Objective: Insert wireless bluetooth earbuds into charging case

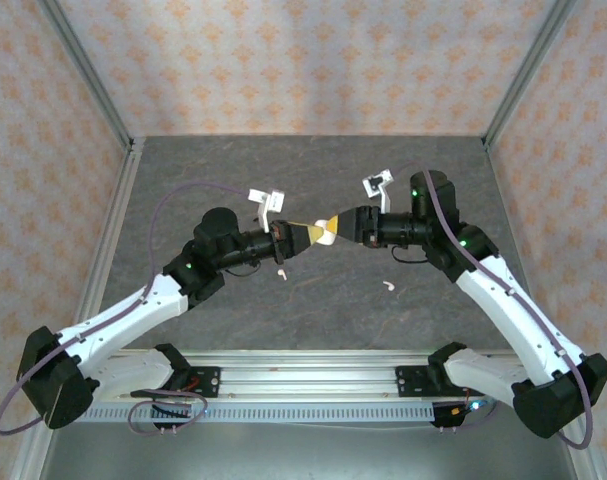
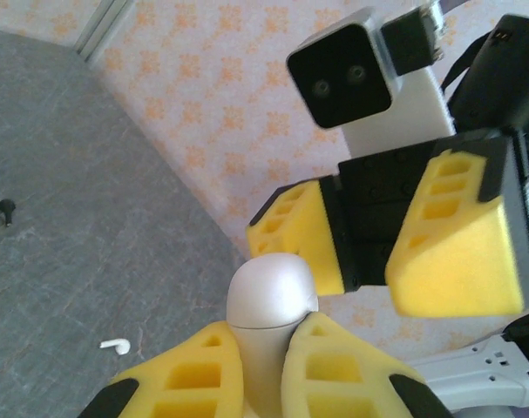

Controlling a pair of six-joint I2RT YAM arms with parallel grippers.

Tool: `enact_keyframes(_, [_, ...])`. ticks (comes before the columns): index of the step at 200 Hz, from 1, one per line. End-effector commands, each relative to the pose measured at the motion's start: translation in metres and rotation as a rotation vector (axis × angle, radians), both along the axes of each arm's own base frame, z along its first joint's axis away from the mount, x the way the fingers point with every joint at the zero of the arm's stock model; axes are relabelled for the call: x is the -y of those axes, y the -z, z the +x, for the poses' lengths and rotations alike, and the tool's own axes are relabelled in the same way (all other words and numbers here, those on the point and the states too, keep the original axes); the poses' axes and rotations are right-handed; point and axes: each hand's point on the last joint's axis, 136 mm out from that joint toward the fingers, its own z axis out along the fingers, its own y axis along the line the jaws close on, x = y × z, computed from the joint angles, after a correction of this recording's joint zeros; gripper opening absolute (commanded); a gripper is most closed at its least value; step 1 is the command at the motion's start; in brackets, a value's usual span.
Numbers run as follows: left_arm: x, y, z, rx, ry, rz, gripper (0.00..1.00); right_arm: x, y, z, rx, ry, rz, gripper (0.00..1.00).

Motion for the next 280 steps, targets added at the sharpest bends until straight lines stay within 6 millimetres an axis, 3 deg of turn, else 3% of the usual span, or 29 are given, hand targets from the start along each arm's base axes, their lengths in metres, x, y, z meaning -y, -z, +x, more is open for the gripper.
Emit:
enact_keyframes(1, [0.005,-0.026,-0.007,0.06,0.041,-0.069,0.0,-0.003,-0.007,-0.005,0.041,-0.037,0.038,0.53])
enact_keyframes(26, [0.007,-0.029,-0.009,0.065,0.051,-0.068,0.0,-0.004,-0.003,-0.002,0.045,-0.031,0.037,0.5])
enact_keyframes(73, [0.01,-0.028,-0.012,0.053,0.079,-0.06,0.0,-0.007,0.0,0.003,0.047,-0.039,0.052,0.2])
enact_keyframes(112, [0.01,-0.02,-0.01,0.021,0.07,-0.028,0.0,-0.009,-0.004,0.002,0.067,-0.055,0.072,0.07])
enact_keyframes(122, [0.009,-0.018,-0.01,0.016,0.067,-0.006,0.11,-0.009,-0.004,0.001,0.075,-0.056,0.072,0.06])
enact_keyframes(138, [0.007,-0.015,-0.01,0.009,0.056,0.031,0.4,-0.007,-0.005,0.0,0.094,-0.054,0.068,0.06])
enact_keyframes(151, [0.005,-0.014,-0.011,0.008,0.053,0.042,0.49,-0.006,-0.006,-0.001,0.112,-0.053,0.062,0.05])
enact_keyframes(168, [0.003,-0.014,-0.013,0.009,0.06,0.046,0.5,-0.004,-0.007,-0.004,0.127,-0.057,0.057,0.05])
enact_keyframes(227, [0.006,-0.019,-0.024,0.027,0.15,0.016,0.3,-0.002,-0.014,-0.013,0.173,-0.08,0.066,0.04])
enact_keyframes(280, [0.011,-0.02,-0.021,0.045,0.166,0.034,0.0,-0.003,-0.014,-0.018,0.177,-0.114,0.069,0.04])
